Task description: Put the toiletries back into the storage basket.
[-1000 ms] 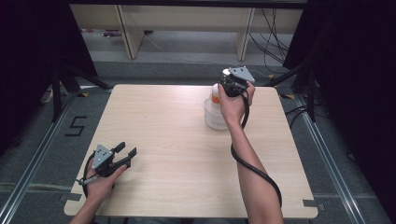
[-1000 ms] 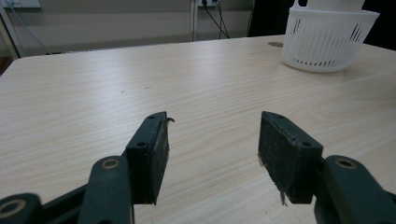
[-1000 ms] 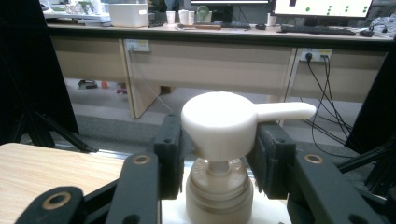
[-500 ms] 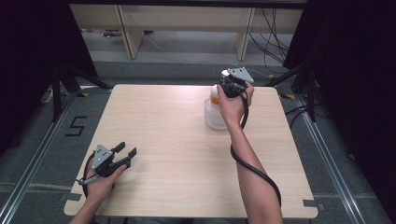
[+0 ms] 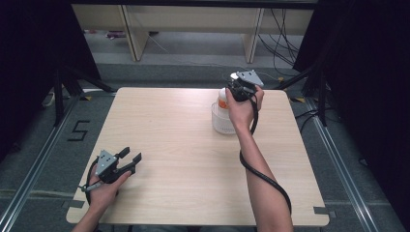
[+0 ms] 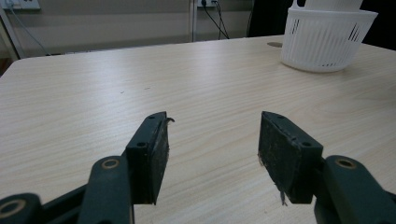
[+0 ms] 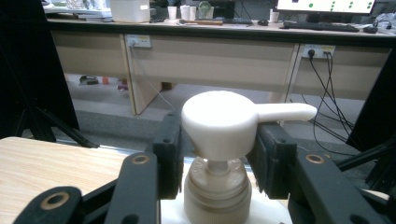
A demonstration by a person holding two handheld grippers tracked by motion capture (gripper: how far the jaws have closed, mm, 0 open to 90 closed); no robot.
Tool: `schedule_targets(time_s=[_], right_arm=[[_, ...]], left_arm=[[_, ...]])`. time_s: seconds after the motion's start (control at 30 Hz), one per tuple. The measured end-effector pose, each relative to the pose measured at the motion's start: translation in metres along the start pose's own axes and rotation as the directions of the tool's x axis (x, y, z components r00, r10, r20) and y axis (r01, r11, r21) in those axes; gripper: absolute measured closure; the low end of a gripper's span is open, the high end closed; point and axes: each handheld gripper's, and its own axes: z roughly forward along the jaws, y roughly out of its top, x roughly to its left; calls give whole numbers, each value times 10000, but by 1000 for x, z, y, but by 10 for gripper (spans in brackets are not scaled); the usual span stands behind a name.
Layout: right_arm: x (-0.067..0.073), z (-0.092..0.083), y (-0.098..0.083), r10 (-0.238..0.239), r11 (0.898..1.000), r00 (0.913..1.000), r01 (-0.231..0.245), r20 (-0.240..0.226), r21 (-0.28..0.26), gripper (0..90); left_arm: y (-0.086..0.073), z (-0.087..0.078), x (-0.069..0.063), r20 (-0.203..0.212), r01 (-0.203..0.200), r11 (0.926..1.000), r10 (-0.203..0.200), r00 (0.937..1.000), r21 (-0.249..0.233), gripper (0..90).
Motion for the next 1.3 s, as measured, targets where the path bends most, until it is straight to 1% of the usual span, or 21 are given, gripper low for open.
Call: schedule_targets(time_s=[0.07,0.13,0.2,0.27,0.37,0.4,0.47,0.5,0.57,0.63,0.67,0.7,0.83,0.87,0.9,0.93,0.97,1.03,1.13,1.17,1.3], right_arm=[[0,0,0,102,9999,9999,-102,20,3,586],[0,-1,-1,-125,9999,9999,125,-3,-52,571],[1,-1,-1,-193,9998,9998,193,-12,-39,551],[3,-2,-1,-38,10000,10000,38,-51,33,521],[3,-2,0,-59,10000,9999,59,-87,73,489],[4,-3,0,35,9999,10000,-34,-61,132,474],[4,-3,0,-69,9999,9999,69,-82,73,449],[4,-3,-1,70,9999,9999,-69,-80,109,438],[3,-4,0,-151,9999,9998,151,-94,32,422],[3,-5,0,-56,10000,9999,57,-128,44,404],[2,-5,0,-139,9999,9999,139,-102,9,398],[2,-7,0,-50,10000,10000,50,-51,27,393],[0,-10,0,-135,9999,9999,135,-104,-27,377],[1,-11,0,-29,10000,10000,29,-59,38,374],[0,-12,0,-123,9999,9999,123,-108,-6,371],[1,-13,0,-27,10000,10000,27,-92,25,368],[0,-13,0,-187,9998,9998,187,-87,-53,364],[1,-15,-1,-63,10000,10000,63,-49,-28,360],[-1,-17,-2,-264,9996,9996,264,-105,-28,355],[-1,-18,-3,-165,9999,9998,165,-93,-13,353],[-3,-23,-4,-192,9998,9997,193,-152,13,349]], left_arm=[[0,0,0,-4,-24,10000,24,10000,3,423],[0,0,0,-5,-20,10000,20,10000,-6,423],[0,0,0,-13,0,10000,0,10000,-6,423],[0,0,0,-9,-12,10000,12,10000,-6,423],[0,0,0,-5,-18,10000,18,10000,-17,423],[0,0,0,-6,-14,10000,14,10000,-7,423],[0,0,0,-5,-29,10000,29,10000,-2,423],[0,0,0,-3,-41,10000,41,10000,-1,423],[0,0,0,-2,-52,10000,52,10000,4,423],[0,0,0,-8,-47,10000,47,10000,10,423],[0,0,0,-7,-44,10000,44,10000,5,423],[0,0,0,-13,-34,10000,34,10000,4,423],[0,0,0,-9,-56,10000,56,10000,18,423],[0,0,0,-9,-50,10000,50,10000,18,423],[0,0,0,-11,-46,10000,46,10000,12,423],[0,0,0,-13,-43,10000,43,10000,12,423],[0,0,0,-15,-40,10000,40,10000,12,423],[0,0,0,-13,-42,10000,42,10000,12,423],[0,0,0,-17,-28,10000,28,10000,11,423],[0,0,0,-22,-27,10000,27,10000,19,423],[0,0,0,-32,-27,10000,27,10000,27,423]])
